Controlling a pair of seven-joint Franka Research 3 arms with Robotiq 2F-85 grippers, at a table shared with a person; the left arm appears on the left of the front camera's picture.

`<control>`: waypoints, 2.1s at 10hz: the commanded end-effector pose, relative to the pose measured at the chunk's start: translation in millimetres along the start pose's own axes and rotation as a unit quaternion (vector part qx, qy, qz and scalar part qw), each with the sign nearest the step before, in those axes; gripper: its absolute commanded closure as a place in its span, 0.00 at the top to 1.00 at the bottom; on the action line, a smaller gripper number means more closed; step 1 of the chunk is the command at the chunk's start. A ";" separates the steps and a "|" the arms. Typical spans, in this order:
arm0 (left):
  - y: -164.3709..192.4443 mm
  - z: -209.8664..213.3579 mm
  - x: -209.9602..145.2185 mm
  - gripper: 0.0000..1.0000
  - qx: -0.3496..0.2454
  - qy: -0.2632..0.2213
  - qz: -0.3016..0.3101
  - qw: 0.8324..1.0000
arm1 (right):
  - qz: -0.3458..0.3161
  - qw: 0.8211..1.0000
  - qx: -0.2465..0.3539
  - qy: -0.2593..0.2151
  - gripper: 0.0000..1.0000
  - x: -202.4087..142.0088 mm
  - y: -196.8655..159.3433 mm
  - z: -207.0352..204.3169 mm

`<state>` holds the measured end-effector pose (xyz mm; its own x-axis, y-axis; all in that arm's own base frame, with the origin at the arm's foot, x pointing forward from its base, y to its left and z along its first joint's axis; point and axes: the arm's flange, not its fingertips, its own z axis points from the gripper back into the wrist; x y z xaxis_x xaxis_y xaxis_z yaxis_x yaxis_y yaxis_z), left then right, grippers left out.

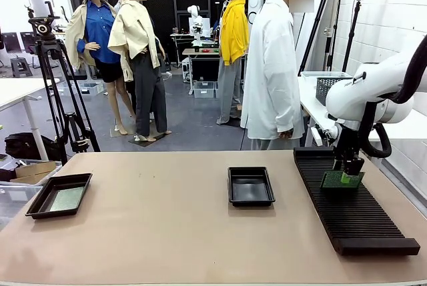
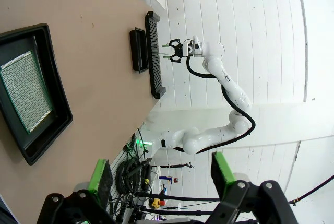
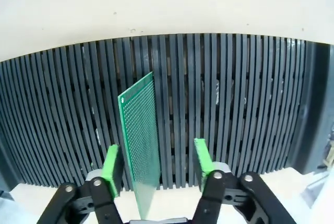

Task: Inspect and transfer BCBs to ESD trays.
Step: Pick up the Blank PCB from the PCB Rack and place it in the right ESD tray.

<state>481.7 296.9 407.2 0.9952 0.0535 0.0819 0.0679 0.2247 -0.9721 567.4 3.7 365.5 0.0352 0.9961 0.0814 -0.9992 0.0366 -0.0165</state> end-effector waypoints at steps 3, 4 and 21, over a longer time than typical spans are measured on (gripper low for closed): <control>-2.2 0.2 0.0 1.00 0.000 0.000 -0.002 1.000 | -0.003 1.000 0.006 0.014 0.00 1.8 -4.5 -1.4; -2.2 0.2 0.0 1.00 0.000 0.000 -0.002 1.000 | -0.002 1.000 0.006 0.015 0.00 1.6 -4.9 -1.0; -2.2 0.2 0.0 1.00 0.000 0.000 -0.002 1.000 | -0.119 0.993 0.015 -0.018 0.00 -4.4 -8.2 59.6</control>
<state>481.7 296.9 407.2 0.9952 0.0535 0.0819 0.0679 0.2247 -0.9721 573.6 -9.6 413.4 0.1917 0.9771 0.0919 -0.9814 0.1903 0.0235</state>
